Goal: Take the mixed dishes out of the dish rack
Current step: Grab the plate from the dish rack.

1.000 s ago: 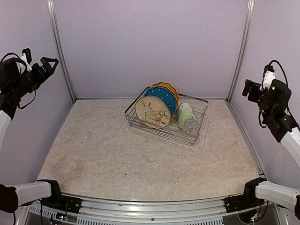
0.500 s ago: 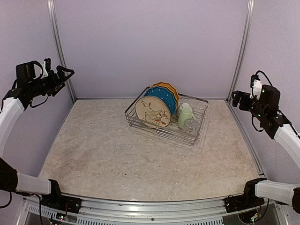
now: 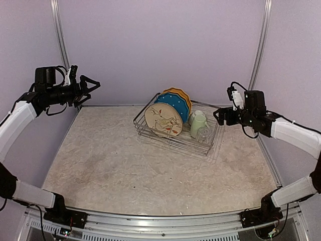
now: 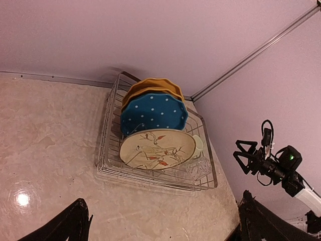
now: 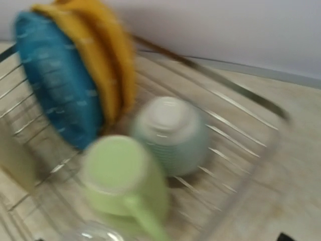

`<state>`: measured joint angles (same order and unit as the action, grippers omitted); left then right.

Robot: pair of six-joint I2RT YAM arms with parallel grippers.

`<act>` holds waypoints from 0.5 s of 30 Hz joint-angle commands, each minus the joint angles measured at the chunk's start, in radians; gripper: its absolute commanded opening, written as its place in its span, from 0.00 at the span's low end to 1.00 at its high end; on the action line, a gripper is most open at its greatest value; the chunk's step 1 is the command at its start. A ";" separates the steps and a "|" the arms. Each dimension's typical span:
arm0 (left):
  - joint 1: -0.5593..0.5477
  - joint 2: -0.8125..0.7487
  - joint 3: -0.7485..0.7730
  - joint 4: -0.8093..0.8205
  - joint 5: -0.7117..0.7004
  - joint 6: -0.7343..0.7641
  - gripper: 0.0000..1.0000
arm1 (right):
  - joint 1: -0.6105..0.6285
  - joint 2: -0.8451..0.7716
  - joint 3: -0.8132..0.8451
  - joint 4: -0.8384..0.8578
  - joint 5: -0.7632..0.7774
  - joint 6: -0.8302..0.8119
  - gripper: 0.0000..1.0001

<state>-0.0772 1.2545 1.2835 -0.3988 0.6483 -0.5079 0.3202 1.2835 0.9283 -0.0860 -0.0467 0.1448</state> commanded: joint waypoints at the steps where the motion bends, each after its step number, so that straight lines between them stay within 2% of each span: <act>1: -0.032 0.033 0.007 -0.040 0.011 0.035 0.99 | 0.088 0.107 0.103 0.011 0.019 -0.064 0.96; 9: -0.047 0.086 0.026 -0.070 0.028 0.031 0.99 | 0.265 0.368 0.322 -0.010 0.140 -0.134 0.94; 15: -0.066 0.113 0.036 -0.085 0.032 0.031 0.99 | 0.352 0.523 0.462 -0.034 0.228 -0.191 0.92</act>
<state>-0.1268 1.3495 1.2861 -0.4572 0.6582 -0.4950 0.6262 1.7370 1.3170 -0.0856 0.0925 0.0036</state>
